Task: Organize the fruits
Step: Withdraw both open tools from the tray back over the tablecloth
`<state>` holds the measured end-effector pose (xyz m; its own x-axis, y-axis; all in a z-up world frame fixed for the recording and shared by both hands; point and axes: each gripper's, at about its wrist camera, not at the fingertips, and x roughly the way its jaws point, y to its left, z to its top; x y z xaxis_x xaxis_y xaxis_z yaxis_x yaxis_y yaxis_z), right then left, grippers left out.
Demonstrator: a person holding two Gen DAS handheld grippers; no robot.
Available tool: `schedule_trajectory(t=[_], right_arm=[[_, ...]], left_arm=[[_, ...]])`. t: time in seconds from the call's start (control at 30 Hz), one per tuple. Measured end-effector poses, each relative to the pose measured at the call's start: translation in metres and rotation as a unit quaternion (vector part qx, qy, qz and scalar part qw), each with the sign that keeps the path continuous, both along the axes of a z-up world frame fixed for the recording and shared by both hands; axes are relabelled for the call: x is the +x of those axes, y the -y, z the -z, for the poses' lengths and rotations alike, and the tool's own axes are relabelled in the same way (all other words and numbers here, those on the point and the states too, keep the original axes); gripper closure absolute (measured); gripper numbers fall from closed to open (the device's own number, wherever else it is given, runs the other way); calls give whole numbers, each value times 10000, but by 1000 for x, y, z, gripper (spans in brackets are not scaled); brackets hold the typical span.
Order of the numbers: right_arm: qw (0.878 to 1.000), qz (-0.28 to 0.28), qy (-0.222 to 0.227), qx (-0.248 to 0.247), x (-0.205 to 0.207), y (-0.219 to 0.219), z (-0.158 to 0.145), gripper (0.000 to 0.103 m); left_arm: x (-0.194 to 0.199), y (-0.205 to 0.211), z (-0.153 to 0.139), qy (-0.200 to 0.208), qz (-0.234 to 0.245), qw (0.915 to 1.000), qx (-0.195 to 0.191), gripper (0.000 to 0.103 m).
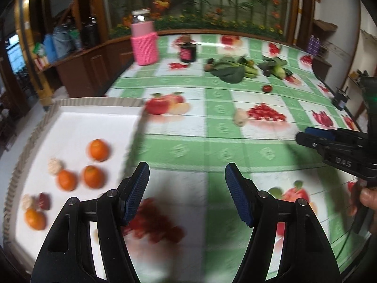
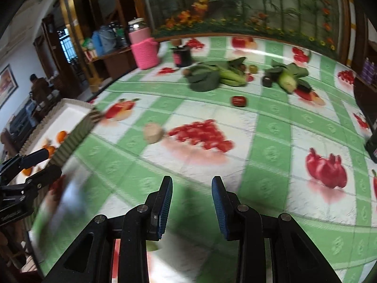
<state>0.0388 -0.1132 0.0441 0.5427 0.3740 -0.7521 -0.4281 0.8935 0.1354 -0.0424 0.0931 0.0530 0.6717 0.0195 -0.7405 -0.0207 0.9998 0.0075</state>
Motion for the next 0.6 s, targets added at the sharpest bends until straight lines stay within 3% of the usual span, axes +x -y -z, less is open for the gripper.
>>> schedule_trajectory(t=[0.23, 0.6], right_arm=[[9990, 431, -86, 94, 54, 27, 0, 68], [9980, 612, -122, -134, 145, 7, 11, 66]], left_arm=[[40, 22, 14, -309, 144, 9993, -150, 36], [89, 39, 20, -442, 127, 9988, -180, 36]])
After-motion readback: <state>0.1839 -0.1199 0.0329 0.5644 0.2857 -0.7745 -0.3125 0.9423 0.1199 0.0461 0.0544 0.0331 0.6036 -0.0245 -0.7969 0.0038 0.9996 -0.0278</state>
